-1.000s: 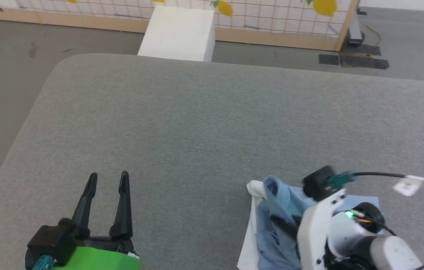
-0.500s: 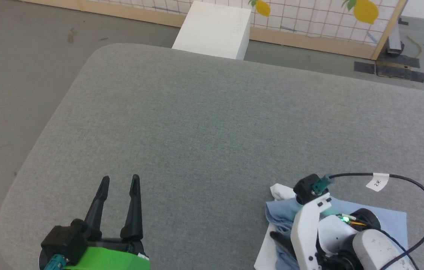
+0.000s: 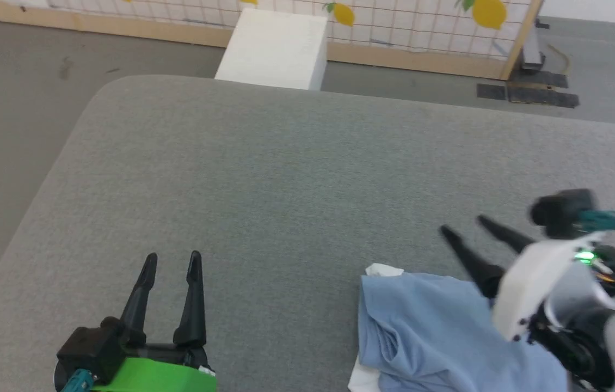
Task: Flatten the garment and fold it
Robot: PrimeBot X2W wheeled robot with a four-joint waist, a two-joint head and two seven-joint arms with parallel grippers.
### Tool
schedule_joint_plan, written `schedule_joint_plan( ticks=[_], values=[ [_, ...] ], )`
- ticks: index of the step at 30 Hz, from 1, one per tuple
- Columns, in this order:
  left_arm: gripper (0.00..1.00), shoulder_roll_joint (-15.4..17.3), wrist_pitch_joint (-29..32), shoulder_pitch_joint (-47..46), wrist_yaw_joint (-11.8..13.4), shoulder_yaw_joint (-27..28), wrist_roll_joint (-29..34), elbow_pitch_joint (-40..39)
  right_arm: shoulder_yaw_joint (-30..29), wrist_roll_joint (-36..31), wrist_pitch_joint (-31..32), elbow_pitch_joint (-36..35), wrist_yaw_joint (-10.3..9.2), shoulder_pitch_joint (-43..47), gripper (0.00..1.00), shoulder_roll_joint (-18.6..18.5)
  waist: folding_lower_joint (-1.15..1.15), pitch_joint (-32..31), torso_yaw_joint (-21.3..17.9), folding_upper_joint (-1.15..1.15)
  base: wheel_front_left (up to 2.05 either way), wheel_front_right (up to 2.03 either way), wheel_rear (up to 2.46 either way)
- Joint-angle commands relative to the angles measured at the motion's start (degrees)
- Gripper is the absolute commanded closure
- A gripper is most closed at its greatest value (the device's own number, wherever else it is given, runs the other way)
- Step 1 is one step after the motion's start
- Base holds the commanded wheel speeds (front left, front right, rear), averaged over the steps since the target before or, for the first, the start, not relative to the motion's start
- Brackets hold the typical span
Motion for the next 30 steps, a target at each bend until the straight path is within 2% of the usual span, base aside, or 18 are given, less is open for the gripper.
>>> schedule_joint_plan(
  ticks=[1, 5, 11, 17, 23, 30],
  values=[
    [0.0, 0.3, -0.2, -0.7, 0.5, 0.4, 0.3, -0.4, -2.0, -1.5, -2.3, -1.5, -0.08, 2.0, 0.0, -0.2, 0.0, 0.0, -2.4, 0.0, 0.0, 0.0, 0.0],
    [0.0, 0.7, 0.1, -0.4, 0.9, 0.8, 0.2, -1.2, -7.9, -5.0, -6.3, -3.9, -0.08, 6.6, 0.0, 0.1, 0.0, 0.0, -4.5, 0.0, 0.0, 0.0, 0.0],
    [0.0, 1.6, 0.8, 0.1, 1.1, 1.0, 0.2, -2.3, -14.7, -7.3, -7.7, -3.5, -0.08, 13.5, 0.0, 2.5, 0.0, 1.0, -6.3, 0.0, 0.0, 0.0, 0.0],
    [0.0, 2.1, 1.3, -0.4, 1.2, 0.9, 0.3, -2.8, -16.8, -7.0, -6.5, 2.9, -0.08, 16.7, 0.0, 4.4, 0.0, 2.1, -6.6, 0.0, 0.0, 0.0, 0.0],
    [0.0, 2.5, 1.9, -1.5, 1.1, 0.4, 0.5, -2.9, -16.7, -6.2, -5.8, 10.8, -0.08, 15.0, 0.0, 4.8, 0.0, 3.5, -5.4, 0.0, 0.0, 0.0, 0.0],
    [0.0, 2.9, 2.2, -1.9, 1.1, 0.3, 0.5, -3.1, -16.6, -4.2, -3.8, 16.7, -0.08, 12.1, 0.0, 4.8, 0.0, 4.4, -4.1, 0.0, 0.0, 0.0, 0.0]
  ],
)
